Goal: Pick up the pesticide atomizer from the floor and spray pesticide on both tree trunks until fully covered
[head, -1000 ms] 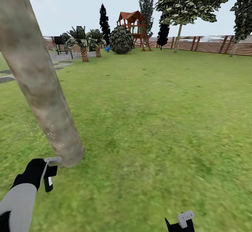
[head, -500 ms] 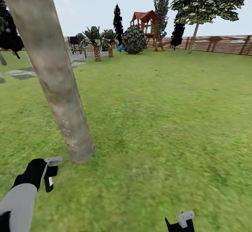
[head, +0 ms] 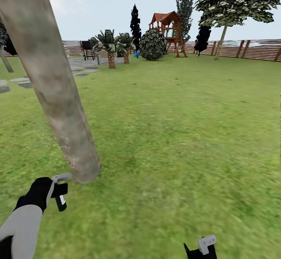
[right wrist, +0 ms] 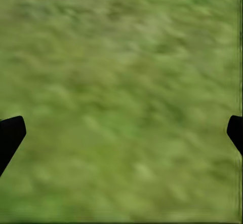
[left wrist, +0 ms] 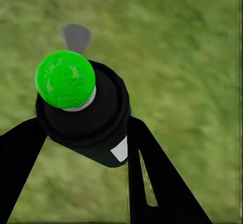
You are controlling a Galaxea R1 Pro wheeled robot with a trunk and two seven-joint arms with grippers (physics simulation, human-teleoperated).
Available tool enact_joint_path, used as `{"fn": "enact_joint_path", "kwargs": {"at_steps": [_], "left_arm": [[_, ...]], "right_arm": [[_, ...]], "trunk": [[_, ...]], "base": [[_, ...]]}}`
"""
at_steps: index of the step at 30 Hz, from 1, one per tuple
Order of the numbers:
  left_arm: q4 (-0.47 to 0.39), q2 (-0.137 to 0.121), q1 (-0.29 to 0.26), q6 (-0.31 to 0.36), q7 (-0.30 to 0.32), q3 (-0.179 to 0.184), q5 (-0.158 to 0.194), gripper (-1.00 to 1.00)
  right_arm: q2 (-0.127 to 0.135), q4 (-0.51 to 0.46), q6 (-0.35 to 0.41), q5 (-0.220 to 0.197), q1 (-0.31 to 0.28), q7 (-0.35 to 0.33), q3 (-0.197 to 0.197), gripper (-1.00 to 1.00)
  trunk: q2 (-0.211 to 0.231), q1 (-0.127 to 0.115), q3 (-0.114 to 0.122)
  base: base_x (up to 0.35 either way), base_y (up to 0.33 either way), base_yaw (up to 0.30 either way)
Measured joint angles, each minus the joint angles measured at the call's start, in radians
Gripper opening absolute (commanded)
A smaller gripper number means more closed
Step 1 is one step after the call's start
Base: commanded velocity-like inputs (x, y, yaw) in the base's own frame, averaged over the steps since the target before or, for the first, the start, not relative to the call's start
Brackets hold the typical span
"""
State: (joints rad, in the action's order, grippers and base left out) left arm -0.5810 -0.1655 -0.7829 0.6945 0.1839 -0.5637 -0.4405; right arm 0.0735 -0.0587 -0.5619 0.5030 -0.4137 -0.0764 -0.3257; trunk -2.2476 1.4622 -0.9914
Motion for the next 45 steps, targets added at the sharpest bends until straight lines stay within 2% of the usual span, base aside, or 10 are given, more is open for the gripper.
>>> {"fn": "enact_joint_path", "kwargs": {"at_steps": [17, 33, 45], "left_arm": [[-0.005, 0.005, 0.0, 0.0, -0.001, 0.0, -0.002, -1.0], [-0.01, 0.005, 0.0, 0.002, -0.001, -0.002, 0.0, -1.0], [-0.007, 0.009, 0.0, 0.002, -0.001, 0.0, 0.001, -1.0]], "right_arm": [[0.0, 0.0, 0.0, 0.001, 0.0, 0.0, 0.002, 1.0], [-0.002, 0.0, 0.0, 0.002, 0.0, 0.0, 0.001, 1.0], [-0.002, 0.0, 0.0, 0.002, 0.0, 0.0, 0.002, 1.0]], "trunk": [[0.0, 0.0, 0.0], [0.0, 0.0, 0.0], [0.0, 0.0, 0.0]], "base": [[0.025, -0.277, 0.003], [0.165, -0.254, 0.245], [0.153, -0.229, 0.055]]}}
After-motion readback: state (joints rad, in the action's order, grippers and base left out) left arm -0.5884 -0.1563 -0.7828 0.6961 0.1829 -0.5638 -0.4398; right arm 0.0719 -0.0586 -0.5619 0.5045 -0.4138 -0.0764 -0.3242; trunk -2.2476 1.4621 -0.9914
